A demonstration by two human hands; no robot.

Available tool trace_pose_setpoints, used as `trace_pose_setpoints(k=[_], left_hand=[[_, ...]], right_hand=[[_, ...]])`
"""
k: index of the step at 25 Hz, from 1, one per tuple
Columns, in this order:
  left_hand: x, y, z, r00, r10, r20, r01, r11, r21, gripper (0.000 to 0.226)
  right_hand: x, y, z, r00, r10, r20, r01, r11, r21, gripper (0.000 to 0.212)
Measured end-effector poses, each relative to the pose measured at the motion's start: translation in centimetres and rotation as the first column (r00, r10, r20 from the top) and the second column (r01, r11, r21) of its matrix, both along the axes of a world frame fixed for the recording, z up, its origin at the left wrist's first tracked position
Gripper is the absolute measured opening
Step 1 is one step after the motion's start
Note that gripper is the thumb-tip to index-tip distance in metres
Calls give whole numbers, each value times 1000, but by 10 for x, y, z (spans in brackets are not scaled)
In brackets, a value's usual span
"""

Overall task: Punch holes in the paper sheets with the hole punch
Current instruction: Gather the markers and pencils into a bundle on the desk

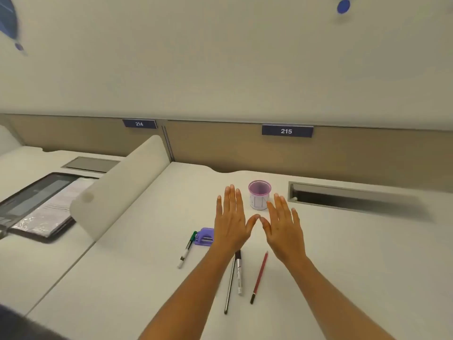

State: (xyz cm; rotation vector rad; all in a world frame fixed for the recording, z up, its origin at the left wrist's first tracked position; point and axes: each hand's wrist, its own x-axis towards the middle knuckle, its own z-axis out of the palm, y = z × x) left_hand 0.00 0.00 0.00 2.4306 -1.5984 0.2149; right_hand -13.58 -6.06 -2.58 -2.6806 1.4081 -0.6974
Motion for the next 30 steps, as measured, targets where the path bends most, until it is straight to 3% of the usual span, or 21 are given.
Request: trace_pose_setpoints(k=[4,8,13,18,24,30], left_hand=[[0,32,-45,996,69,-52,-64,992,105,88],[3,68,-81,992,82,-99,-64,983,172,85],[7,105,-106,980,151,-128,-117,963,243,75],[29,119,-110,976,207,-72,-180,945,274,57],[61,113,-108,941,271,-202,-209,936,283,27],[77,101,-109,901,260,-347,-145,935,325,21]], right_hand=[[10,38,-43,997,48,-54,-36,977,209,51],[17,64,-76,996,81,-23,-72,964,256,33],[26,78,-90,991,111,-77,-75,925,373,35],[40,82,-90,996,49,-77,-10,895,446,35],[62,82,-94,994,-75,-81,107,847,521,31],[80,78,-94,972,-211,-99,229,784,578,25]])
